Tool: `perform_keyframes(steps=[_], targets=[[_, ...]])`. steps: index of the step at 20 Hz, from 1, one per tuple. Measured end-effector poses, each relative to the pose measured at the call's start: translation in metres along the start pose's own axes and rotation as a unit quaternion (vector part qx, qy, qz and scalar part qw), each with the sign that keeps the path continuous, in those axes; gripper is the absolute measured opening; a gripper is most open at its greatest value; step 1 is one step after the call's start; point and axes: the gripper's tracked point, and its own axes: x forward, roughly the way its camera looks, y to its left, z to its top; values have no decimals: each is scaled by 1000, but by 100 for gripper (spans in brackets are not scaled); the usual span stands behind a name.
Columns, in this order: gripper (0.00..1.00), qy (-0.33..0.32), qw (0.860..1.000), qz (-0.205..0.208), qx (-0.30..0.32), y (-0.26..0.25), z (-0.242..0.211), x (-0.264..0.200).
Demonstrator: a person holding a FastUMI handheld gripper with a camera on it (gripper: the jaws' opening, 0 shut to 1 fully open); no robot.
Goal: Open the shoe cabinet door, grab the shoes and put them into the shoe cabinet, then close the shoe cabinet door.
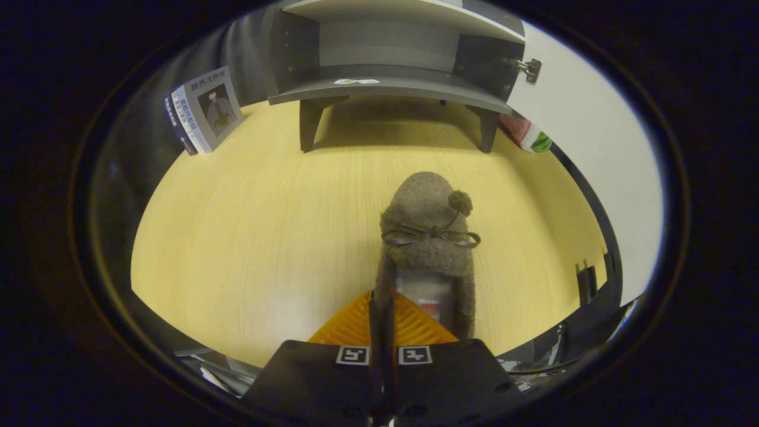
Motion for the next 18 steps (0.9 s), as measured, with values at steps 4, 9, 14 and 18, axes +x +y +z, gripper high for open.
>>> perform_keyframes(steps=[4, 9, 14, 18], targets=[[3, 1, 1000, 5, -6, 1, 1, 0], [3, -4, 1000, 6, -6, -2, 8, -7], [3, -21, 1000, 5, 2, -10, 28, -31], [3, -51, 999, 2, 8, -16, 56, -65]])
